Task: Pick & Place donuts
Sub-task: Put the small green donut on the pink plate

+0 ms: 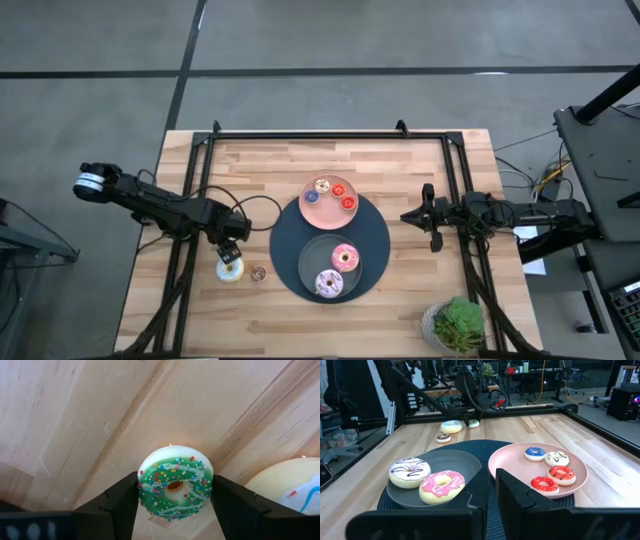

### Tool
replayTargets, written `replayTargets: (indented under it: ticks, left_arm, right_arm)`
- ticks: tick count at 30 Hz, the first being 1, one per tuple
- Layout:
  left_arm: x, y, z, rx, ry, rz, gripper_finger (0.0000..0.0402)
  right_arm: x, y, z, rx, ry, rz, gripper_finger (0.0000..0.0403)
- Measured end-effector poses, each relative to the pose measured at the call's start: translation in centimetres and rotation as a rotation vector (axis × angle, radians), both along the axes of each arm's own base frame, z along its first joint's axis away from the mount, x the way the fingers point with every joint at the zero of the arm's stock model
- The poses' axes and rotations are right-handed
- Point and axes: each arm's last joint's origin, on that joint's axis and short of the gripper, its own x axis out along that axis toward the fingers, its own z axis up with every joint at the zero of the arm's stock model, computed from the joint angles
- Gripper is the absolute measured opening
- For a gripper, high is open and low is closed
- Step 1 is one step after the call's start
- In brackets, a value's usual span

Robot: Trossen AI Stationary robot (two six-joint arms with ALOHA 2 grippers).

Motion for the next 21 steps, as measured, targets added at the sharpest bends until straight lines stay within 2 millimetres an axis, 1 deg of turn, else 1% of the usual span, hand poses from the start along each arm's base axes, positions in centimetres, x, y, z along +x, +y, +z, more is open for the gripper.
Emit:
replayTargets:
  ticks: [5,11,21]
  left_arm:
    - [0.0,0.0,0.0,0.000,0.000,0.007,0.0192]
    - [0.1,0.0,0.2,-0.001,-0.006,0.008,0.0191]
    - [0.7,-0.1,1.4,-0.004,-0.018,0.008,0.0190]
  right_arm:
    - [0.0,0.0,0.0,0.000,0.000,0.000,0.0029]
    - [0.0,0.0,0.0,0.000,0.000,0.000,0.0029]
    - [0.0,0.0,0.0,0.000,0.000,0.000,0.0029]
